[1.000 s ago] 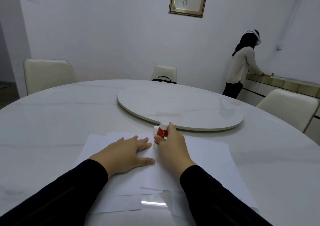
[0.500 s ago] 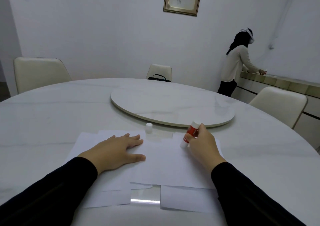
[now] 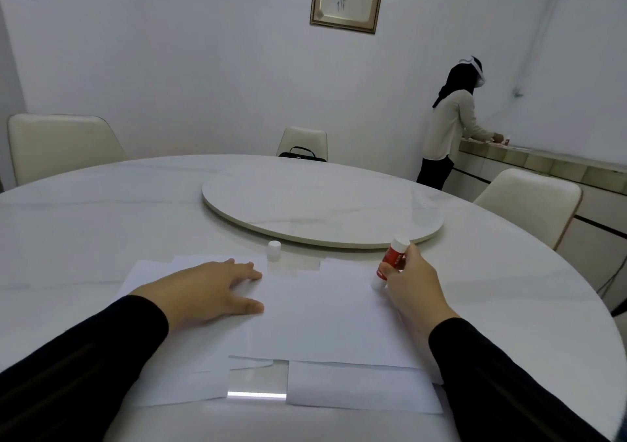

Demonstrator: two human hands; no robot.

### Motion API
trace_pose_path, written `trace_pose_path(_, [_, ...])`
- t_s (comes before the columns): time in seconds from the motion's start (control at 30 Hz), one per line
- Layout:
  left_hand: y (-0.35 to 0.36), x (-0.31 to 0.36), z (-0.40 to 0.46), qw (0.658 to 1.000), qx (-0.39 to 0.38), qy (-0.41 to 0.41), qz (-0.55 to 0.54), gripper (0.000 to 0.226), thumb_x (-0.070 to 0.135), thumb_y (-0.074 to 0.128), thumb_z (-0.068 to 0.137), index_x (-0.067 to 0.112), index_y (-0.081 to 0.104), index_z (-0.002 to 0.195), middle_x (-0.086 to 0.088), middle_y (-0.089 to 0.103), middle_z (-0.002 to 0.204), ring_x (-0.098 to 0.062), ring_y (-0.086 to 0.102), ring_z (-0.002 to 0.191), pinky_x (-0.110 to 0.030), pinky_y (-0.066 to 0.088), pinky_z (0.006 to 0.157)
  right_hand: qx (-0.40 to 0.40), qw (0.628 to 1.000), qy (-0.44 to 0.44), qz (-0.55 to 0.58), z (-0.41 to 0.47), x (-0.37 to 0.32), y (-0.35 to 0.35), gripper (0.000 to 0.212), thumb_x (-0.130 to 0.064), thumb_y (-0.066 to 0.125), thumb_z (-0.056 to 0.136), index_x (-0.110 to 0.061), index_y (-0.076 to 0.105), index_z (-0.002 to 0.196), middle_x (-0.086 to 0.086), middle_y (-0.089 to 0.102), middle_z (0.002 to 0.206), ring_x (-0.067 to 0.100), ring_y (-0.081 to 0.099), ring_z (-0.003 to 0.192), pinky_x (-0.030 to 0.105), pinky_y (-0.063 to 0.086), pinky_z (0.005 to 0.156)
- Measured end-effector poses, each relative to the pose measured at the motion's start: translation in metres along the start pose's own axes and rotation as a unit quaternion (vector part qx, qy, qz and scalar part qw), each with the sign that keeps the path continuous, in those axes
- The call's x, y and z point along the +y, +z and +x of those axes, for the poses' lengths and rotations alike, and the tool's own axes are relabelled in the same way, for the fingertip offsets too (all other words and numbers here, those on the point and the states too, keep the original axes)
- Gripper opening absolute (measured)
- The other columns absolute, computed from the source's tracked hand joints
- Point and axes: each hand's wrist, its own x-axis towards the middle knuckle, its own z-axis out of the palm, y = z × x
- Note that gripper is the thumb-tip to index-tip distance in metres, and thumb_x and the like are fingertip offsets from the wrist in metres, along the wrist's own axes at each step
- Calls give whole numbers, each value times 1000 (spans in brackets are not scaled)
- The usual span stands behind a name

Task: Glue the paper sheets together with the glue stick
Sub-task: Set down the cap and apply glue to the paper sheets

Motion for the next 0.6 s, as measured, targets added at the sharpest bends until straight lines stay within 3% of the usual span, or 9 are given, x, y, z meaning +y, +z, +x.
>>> trace_pose_path(0.13, [-19, 22, 4, 999, 46, -3, -13, 74, 42, 67, 81, 38, 28, 144, 11, 31, 151, -11, 32, 136, -21, 24, 102, 3, 1000, -6, 3, 0, 4, 1, 18, -12, 57, 89, -25, 47, 96, -15, 52, 81, -4, 48, 72, 9, 31, 53])
trace_pose_path(0.23, [-20, 57, 14, 991, 111, 68, -20, 62, 37, 58, 89, 32, 30, 145, 12, 29, 152, -9, 30, 137, -18, 21, 105, 5, 1000, -5, 14, 2, 5, 0, 18, -14, 59, 88, -25, 49, 99, -16, 52, 82, -5, 48, 74, 8, 30, 57])
trace_pose_path(0.33, [11, 104, 22, 985, 43, 163, -25, 58, 45, 48, 93, 33, 28, 146, 15, 20, 155, -6, 20, 142, -23, 12, 114, 4, 1000, -4, 17, 2, 7, -1, 19, -15, 60, 88, -25, 50, 100, -16, 53, 83, -6, 48, 74, 7, 31, 58])
trace_pose_path(0.47, [41, 120, 29, 984, -53, 168, 34, 67, 54, 44, 91, 33, 16, 149, 14, 6, 158, -7, 7, 145, -31, 8, 116, 8, 1000, 2, 29, 4, 12, -4, 18, -17, 62, 87, -27, 50, 97, -17, 54, 83, -7, 49, 75, 9, 32, 58])
trace_pose_path(0.6, [41, 116, 30, 984, -64, 165, 19, 68, 55, 46, 90, 35, 18, 148, 17, 7, 157, -5, 6, 145, -31, 7, 117, 62, 981, 101, 155, 8, 18, -10, 12, -20, 63, 84, -18, 57, 94, 0, 62, 88, 15, 56, 74, 27, 43, 69])
